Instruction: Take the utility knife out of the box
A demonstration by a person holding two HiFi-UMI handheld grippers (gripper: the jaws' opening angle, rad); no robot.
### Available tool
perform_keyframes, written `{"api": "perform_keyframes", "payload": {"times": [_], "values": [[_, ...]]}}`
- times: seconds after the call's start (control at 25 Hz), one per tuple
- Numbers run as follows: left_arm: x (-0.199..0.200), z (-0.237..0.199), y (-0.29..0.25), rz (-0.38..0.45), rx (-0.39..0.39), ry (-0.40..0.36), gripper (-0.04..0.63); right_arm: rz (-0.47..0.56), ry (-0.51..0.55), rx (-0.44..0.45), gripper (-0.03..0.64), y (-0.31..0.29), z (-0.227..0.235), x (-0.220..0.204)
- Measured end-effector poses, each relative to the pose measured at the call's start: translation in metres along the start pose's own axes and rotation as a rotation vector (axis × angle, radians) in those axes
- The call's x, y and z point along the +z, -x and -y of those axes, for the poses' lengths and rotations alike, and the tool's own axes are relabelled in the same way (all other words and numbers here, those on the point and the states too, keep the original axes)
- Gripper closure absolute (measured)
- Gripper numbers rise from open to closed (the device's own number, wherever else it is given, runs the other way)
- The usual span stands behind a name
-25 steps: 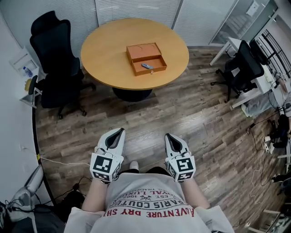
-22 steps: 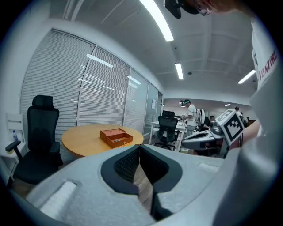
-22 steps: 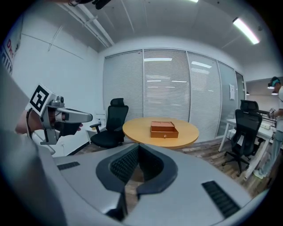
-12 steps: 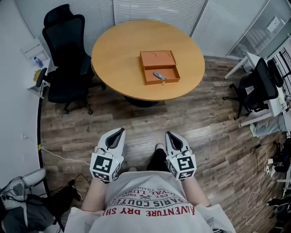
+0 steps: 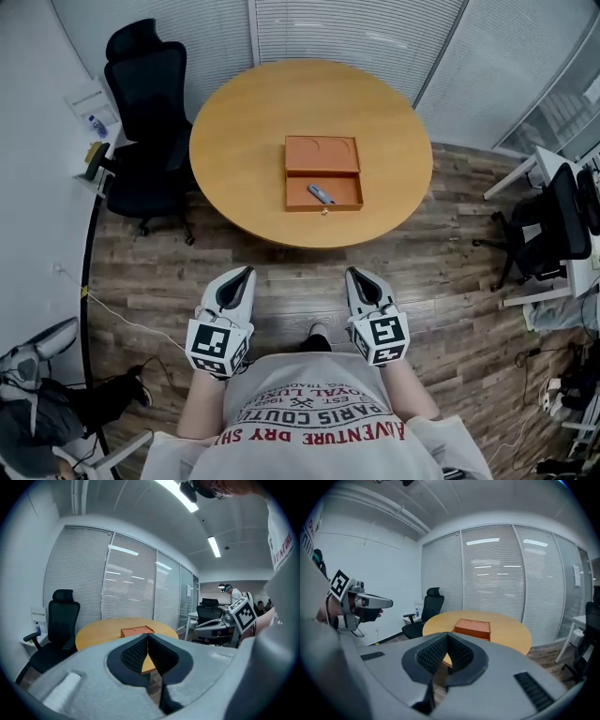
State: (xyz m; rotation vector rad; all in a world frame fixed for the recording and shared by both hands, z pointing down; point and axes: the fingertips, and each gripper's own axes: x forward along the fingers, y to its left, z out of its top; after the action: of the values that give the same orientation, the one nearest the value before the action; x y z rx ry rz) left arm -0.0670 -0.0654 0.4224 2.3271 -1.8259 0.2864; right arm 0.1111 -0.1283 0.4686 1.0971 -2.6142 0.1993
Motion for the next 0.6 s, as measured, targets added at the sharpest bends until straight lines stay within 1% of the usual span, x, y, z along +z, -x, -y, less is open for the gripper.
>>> {"api": "perform_keyframes", "payload": {"times": [0.2, 0.32, 0.44, 0.6], "values": [[0.005, 0.028, -0.048, -0.017, 0.034, 0.016, 0.584, -0.036, 0.004, 0.069, 0.607, -0.016, 0.049, -0.005], [0.004, 0.037, -0.07, -0.036, 0.042, 0.023, 0.584, -0.054, -0.002, 0.092, 0.609, -0.028, 0.069, -0.008], [0.002, 0.036, -0.085, -0.055, 0.046, 0.02, 0.584, -0.071, -0.013, 0.109, 0.608, -0.042, 0.08, -0.009], [0.006, 0.018, -0.105, -0.054, 0.068, 0.031, 0.584, -0.098, -0.015, 0.126, 0.608, -0.071, 0.09, -0.01]]}}
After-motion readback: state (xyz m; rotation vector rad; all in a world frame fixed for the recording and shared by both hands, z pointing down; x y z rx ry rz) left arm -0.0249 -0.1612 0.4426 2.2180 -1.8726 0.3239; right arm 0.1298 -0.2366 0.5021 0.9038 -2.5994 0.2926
